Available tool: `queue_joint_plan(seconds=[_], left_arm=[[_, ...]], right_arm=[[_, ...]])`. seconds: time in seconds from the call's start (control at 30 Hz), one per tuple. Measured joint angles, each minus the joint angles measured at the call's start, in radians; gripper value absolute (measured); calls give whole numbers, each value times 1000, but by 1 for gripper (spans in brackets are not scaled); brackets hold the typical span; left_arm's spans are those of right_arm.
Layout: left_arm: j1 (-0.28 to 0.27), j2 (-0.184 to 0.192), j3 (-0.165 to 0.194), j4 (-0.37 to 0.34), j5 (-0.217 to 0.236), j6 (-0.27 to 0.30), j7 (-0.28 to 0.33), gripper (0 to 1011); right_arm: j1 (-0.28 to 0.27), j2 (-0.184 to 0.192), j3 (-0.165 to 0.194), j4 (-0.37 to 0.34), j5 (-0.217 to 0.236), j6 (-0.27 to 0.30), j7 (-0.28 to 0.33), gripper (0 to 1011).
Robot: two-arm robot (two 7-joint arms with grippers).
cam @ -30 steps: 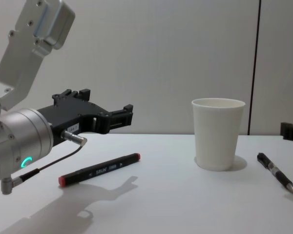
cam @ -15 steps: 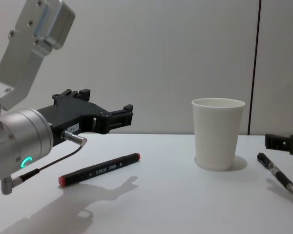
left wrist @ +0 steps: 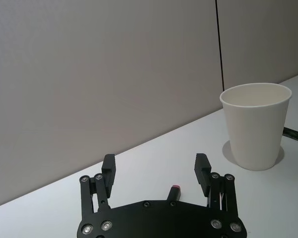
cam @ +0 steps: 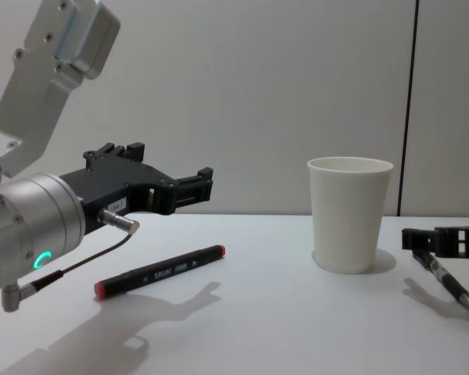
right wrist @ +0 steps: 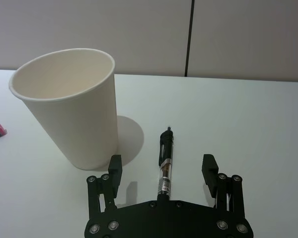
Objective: Place the pen into the pen holder.
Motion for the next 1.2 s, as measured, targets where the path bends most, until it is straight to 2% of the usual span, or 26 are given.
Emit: queue_joint_plan(seconds=[0.47, 1.2], left_arm=[[0, 0, 0, 0, 0, 0, 0, 1002], [0, 0, 0, 0, 0, 0, 0, 1002]], right_arm=[[47, -48, -10, 74, -36, 8, -46, 1001], [90, -79, -2, 145, -62, 26, -65, 1001]])
